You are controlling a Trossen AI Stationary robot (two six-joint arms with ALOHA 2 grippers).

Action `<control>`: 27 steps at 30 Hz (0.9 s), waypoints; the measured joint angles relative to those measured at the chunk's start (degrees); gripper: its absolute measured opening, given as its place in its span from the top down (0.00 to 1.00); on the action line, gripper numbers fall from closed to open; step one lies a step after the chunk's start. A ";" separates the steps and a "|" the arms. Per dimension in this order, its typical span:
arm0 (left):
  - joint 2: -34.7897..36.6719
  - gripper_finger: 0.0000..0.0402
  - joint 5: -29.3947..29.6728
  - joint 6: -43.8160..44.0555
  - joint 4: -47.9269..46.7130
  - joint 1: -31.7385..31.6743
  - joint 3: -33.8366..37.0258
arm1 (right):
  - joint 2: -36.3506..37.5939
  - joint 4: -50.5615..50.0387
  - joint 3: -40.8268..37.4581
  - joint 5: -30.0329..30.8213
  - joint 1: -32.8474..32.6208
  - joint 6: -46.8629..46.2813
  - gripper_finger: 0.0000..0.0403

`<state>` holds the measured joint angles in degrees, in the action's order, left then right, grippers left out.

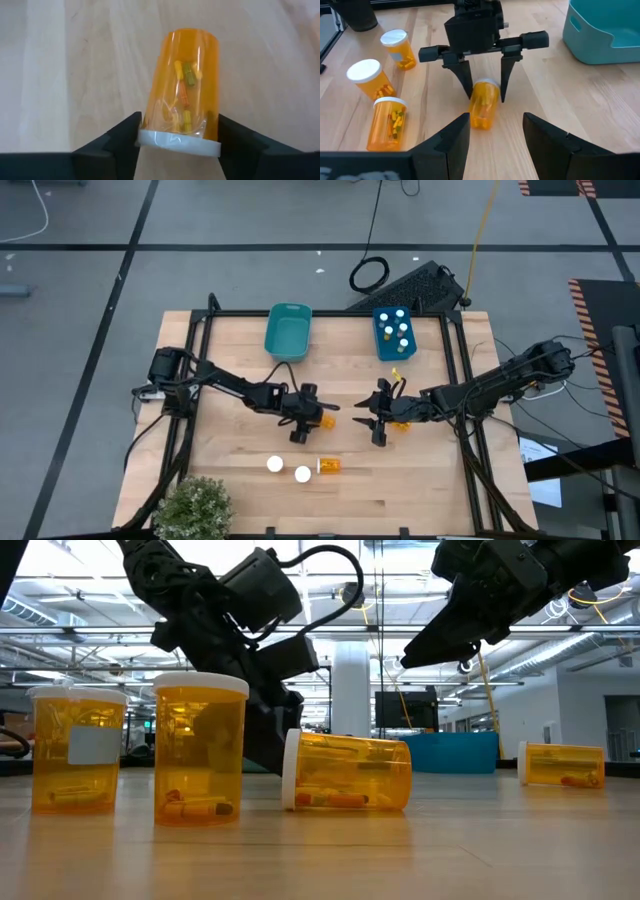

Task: Pick and place medicine bottles into bin by pill shape (circle, oval)
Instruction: Put the big orange pill bottle into the green bin

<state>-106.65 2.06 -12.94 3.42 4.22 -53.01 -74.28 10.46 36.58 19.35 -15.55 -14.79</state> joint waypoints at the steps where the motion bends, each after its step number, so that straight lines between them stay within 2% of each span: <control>1: 0.00 0.47 0.47 -0.03 -0.08 -0.01 0.00 | 0.00 0.00 0.00 0.00 0.00 0.00 0.56; 7: 0.00 0.46 2.37 0.07 -0.33 0.03 0.00 | 0.00 0.38 0.00 2.06 0.00 0.00 0.56; 12: 2.18 0.45 4.01 0.76 -2.87 0.03 -0.06 | -1.86 4.87 0.02 4.68 -0.28 0.62 0.56; 15: 5.49 0.47 4.90 1.69 -4.76 0.22 -0.15 | -5.46 10.05 0.07 5.06 -0.30 0.83 0.56; 21: 12.87 0.47 9.05 2.17 -8.10 2.14 -0.31 | -14.64 23.52 0.09 10.73 -0.29 1.89 0.54; 25: 16.02 0.47 12.43 2.32 -10.84 3.73 -0.35 | -17.81 33.68 0.21 10.86 -0.31 3.20 0.47; 27: 16.60 0.47 14.19 2.54 -11.88 4.53 -0.31 | -18.45 35.43 0.96 10.82 -0.30 2.54 0.42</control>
<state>-90.05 16.25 -10.39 -8.46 8.75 -53.32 -92.73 45.89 37.54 30.18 -15.85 -12.24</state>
